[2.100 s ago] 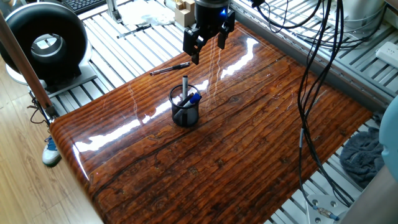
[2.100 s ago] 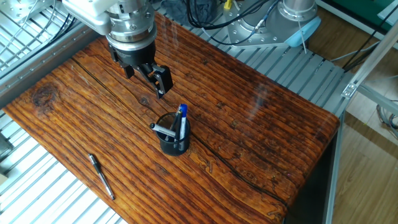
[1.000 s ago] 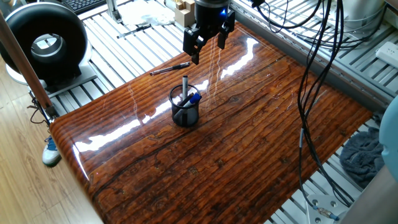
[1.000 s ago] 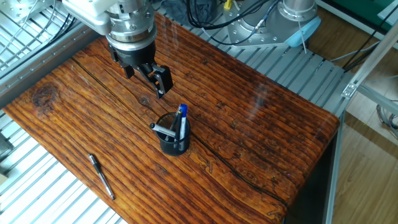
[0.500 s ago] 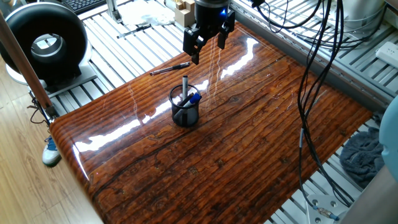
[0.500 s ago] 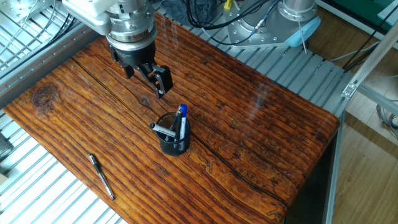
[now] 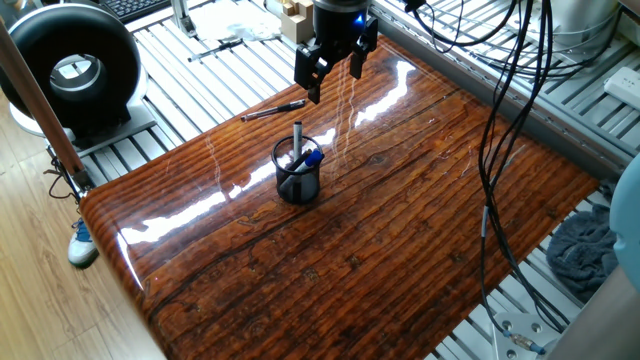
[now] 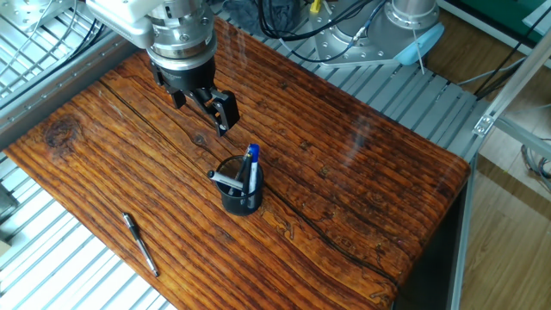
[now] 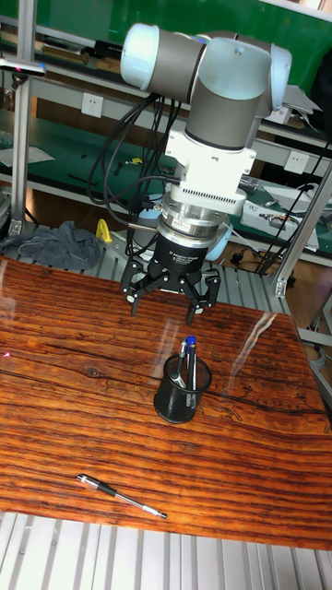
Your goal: Put the pen into the pen holder
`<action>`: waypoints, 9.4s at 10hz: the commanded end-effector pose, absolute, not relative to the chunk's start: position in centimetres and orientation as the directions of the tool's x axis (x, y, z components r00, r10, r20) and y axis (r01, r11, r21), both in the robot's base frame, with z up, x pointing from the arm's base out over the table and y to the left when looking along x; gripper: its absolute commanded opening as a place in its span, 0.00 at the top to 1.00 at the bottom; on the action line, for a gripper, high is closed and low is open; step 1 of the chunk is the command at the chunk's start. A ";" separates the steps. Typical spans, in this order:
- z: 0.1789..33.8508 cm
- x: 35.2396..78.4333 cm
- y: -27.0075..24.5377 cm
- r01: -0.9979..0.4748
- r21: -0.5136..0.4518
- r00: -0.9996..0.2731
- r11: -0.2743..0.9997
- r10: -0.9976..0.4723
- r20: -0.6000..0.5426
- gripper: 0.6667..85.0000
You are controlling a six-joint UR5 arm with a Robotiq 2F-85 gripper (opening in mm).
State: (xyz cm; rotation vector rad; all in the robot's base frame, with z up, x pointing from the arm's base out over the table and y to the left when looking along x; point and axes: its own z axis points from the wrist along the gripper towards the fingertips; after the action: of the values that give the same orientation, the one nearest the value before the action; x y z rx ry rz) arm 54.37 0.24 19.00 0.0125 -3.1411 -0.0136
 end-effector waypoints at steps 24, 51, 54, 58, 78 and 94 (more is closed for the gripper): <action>18.9 55.2 0.7 -0.075 0.011 -0.997 0.997 -0.074 -0.034 0.99; 19.6 57.8 -3.4 -0.638 -0.178 -0.756 0.749 -0.654 -0.041 0.99; 19.4 57.9 -3.1 -0.623 -0.157 -0.769 0.766 -0.637 -0.058 0.99; 19.3 56.3 -3.1 -0.580 -0.116 -0.810 0.806 -0.586 -0.021 0.99; 16.1 62.5 -7.2 -0.776 -0.096 -0.628 0.623 -0.778 0.018 0.92; 10.0 67.9 -3.8 -0.846 -0.066 -0.529 0.529 -0.848 -0.025 0.68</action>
State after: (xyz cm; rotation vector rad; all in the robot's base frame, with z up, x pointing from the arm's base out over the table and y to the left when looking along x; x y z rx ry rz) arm 67.47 -4.48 10.24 1.5354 -2.7850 0.0994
